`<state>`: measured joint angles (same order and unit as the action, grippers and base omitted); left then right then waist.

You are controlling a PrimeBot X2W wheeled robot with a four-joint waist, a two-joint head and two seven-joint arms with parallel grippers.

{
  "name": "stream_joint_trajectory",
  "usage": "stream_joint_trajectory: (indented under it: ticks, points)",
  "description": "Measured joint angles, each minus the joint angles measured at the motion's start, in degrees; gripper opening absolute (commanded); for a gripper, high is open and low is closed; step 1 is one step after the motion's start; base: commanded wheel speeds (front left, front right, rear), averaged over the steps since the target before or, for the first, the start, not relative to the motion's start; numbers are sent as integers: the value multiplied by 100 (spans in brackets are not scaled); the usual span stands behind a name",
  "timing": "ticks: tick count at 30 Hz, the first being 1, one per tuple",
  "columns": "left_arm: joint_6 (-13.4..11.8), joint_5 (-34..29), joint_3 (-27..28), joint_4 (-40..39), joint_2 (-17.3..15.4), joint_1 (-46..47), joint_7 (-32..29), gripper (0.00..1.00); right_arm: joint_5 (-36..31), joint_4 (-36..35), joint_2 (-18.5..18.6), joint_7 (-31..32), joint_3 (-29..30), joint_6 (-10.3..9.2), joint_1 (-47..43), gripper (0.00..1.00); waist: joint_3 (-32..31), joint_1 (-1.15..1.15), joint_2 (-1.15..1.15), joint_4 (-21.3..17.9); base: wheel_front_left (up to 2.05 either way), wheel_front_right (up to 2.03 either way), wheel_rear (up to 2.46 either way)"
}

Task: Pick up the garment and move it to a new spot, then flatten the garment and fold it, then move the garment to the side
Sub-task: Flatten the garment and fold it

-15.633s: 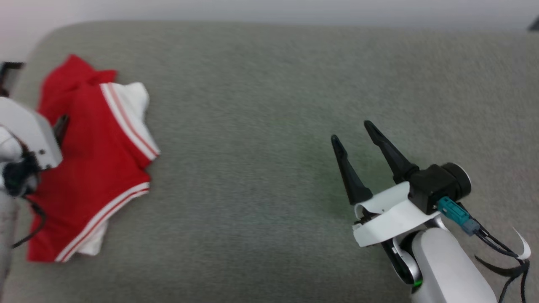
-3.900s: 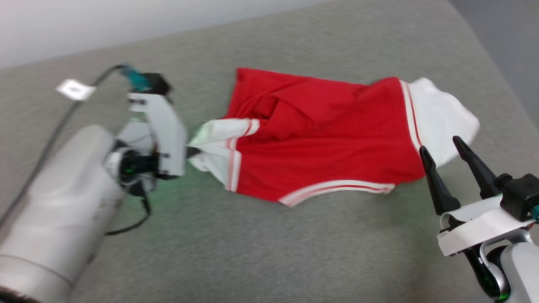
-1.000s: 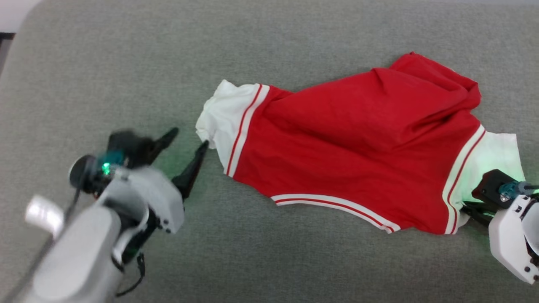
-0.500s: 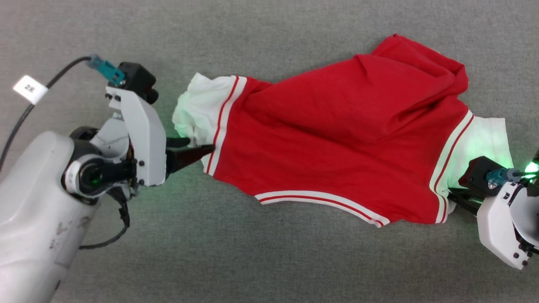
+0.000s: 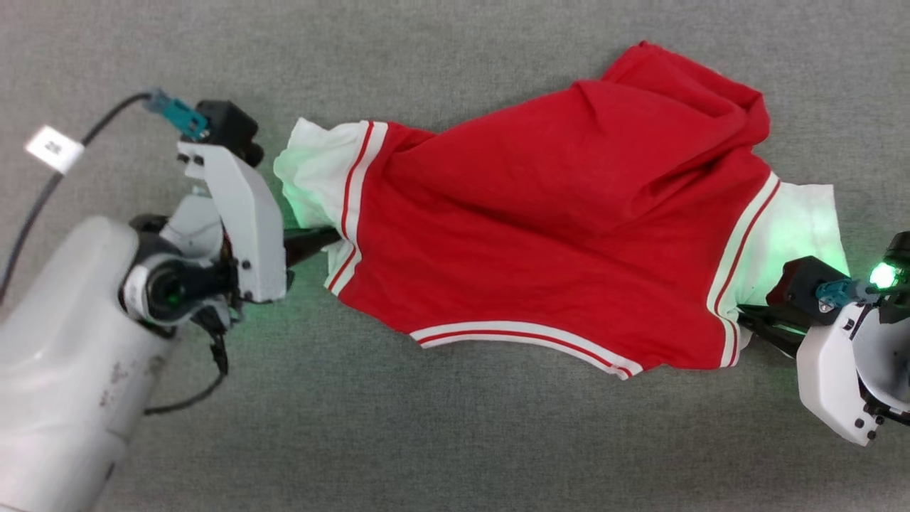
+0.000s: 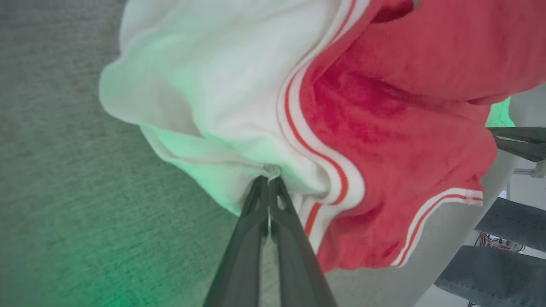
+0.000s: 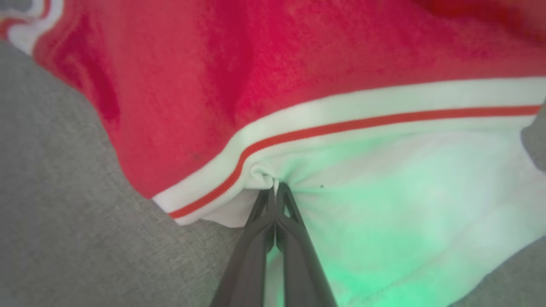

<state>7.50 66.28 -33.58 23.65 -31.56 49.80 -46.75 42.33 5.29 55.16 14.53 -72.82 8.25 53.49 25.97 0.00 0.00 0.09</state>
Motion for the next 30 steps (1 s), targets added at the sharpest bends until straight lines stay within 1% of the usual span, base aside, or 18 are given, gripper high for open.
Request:
stream_joint_trajectory:
  ticks: [4, 6, 9, 11, 16, 19, 21, 22, 23, 24, 25, 27, 29, 30]
  points:
    - [-2, 120, 53, -256, -85, -254, 565, 0, 64, 121, -2, -358, 57, -2, -26, 0, -130, 0, 0, -20, 0, 0, 0]
    - [-2, 133, 129, -403, -211, -446, 878, 0, 63, 137, 16, -519, 208, -56, -54, 0, -213, 0, 0, -31, 0, 0, 0]
    - [-2, 245, 296, -683, -385, -734, 1305, 0, 178, 54, 143, -730, 464, -69, -207, 0, -349, 0, 0, -50, 0, 0, 0]
    - [-2, 387, 447, -892, -415, -914, 1597, 0, 240, -69, 243, -836, 646, -69, -337, 0, -443, 0, 0, -60, 0, 0, 0]
    - [-2, 745, 821, -1522, -479, -1361, 2120, 0, 381, -357, 487, -1106, 1346, -69, -632, 0, -640, 0, 0, -73, 0, 0, 0]
    - [-31, 775, 933, -1652, -450, -1490, 2353, 0, 447, -430, 478, -1210, 1782, -69, -760, 0, -668, 0, 0, -80, 0, 0, 0]
    - [-81, 797, 1010, -1618, -333, -1445, 2468, 0, 572, -424, 349, -1248, 2017, -69, -771, 0, -626, 0, 0, -85, 0, 0, 0]
    - [-101, 938, 1128, -1508, -123, -1232, 2574, 0, 660, -313, 130, -1270, 2242, -69, -725, 0, -555, 0, 0, -94, 0, 0, 0]
    - [-124, 1011, 1222, -1410, 3, -1051, 2665, 0, 676, -230, 37, -1267, 2328, -69, -649, 0, -514, 0, 0, -98, 0, 0, 0]
    - [-124, 1011, 1222, -1410, 3, -1051, 2665, 0, 676, -230, 37, -1267, 2328, -69, -649, 0, -514, 0, 0, -98, 0, 0, 0]
    - [-199, 1035, 1338, -1184, 200, -594, 2795, 0, 760, 62, -194, -1277, 2568, -69, -365, 0, -414, 0, 0, -111, 0, 0, 0]
    - [-354, 998, 1452, -792, 389, -65, 2975, 0, 790, 361, -457, -1241, 2740, -69, 59, 0, -295, 0, 0, -128, 0, 0, 0]
    - [-427, 922, 1490, -370, 571, 517, 3084, 0, 793, 749, -762, -1173, 2861, -69, 552, 0, -157, 0, 0, -148, 0, 0, 0]
    - [-525, 857, 1506, -121, 684, 837, 3179, 0, 792, 934, -899, -1096, 2884, -70, 808, 0, -83, 0, 0, -160, 0, 0, 0]
